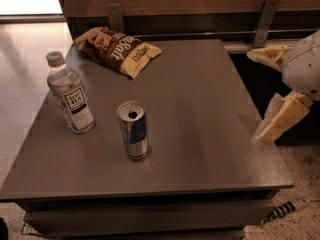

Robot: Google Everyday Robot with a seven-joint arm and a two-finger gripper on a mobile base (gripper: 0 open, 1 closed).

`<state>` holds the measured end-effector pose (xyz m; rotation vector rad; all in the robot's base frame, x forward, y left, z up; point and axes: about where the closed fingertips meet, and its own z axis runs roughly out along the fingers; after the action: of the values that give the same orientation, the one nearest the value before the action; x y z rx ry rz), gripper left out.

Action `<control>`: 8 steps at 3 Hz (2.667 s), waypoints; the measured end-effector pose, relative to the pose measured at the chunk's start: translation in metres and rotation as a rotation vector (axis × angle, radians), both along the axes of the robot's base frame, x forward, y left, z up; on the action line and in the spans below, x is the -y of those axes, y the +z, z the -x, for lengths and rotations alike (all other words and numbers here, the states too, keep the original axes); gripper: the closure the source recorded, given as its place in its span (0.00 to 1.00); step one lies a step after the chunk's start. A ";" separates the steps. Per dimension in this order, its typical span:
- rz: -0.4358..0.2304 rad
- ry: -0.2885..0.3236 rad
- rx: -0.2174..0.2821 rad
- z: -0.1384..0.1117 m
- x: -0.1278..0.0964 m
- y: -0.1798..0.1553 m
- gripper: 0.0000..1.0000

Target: Pick redbull can

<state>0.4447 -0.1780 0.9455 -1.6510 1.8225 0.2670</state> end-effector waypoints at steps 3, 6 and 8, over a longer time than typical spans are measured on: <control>-0.644 0.311 -0.113 0.000 -0.132 -0.022 0.00; -0.761 0.381 -0.159 -0.016 -0.167 -0.062 0.00; -0.867 0.469 -0.188 0.000 -0.204 -0.084 0.00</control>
Offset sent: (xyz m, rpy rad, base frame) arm 0.0023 0.1273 -0.0174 0.7693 0.0851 0.3385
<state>0.4450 0.0256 0.8619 -1.3862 1.1195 1.2509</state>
